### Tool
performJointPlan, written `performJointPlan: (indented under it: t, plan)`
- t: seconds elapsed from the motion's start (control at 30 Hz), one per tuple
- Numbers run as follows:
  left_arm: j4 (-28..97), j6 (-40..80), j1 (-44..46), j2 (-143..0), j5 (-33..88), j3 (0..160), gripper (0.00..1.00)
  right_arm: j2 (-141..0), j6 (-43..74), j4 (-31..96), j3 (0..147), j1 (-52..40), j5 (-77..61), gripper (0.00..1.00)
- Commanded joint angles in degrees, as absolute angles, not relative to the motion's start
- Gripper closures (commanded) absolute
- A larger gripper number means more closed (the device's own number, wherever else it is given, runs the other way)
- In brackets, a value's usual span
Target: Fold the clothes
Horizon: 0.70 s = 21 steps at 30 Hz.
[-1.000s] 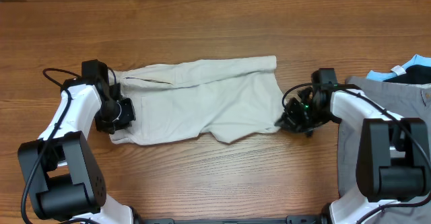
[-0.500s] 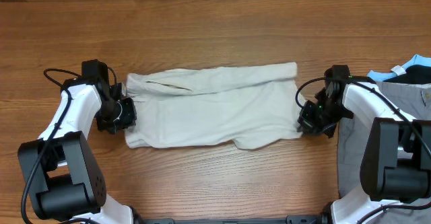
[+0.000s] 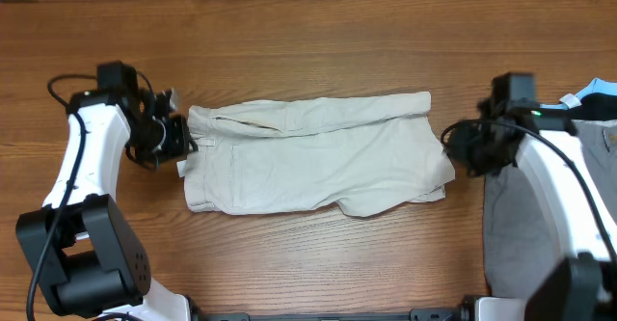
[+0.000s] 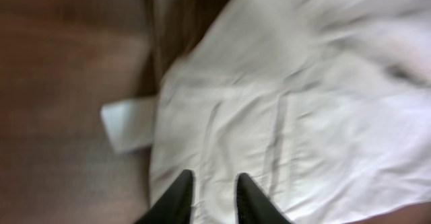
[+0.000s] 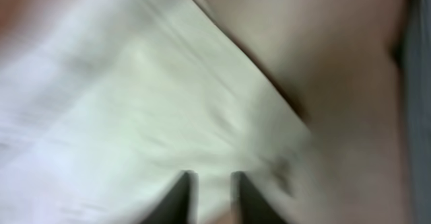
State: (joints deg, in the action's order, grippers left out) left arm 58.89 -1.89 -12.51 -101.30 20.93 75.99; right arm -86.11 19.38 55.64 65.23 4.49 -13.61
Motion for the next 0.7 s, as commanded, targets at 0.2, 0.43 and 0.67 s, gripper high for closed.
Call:
performJointPlan:
  t: [0.2, 0.43, 0.67]
  plan:
    - [60.12, -6.79, -11.22, -101.51, 25.54, 78.37, 0.96, -93.51, 24.14, 41.63, 64.16, -3.31, -23.42, 0.96]
    - [61.1, -8.03, -8.67, -101.51, 25.52, 78.37, 0.96, -107.42, 31.77, 30.26, 64.18, -9.8, -23.57, 0.96]
    - [61.28, -8.71, -6.22, -101.51, 25.45, 78.37, 0.96, -114.24, 42.11, 4.25, 64.18, -11.31, -30.39, 0.96]
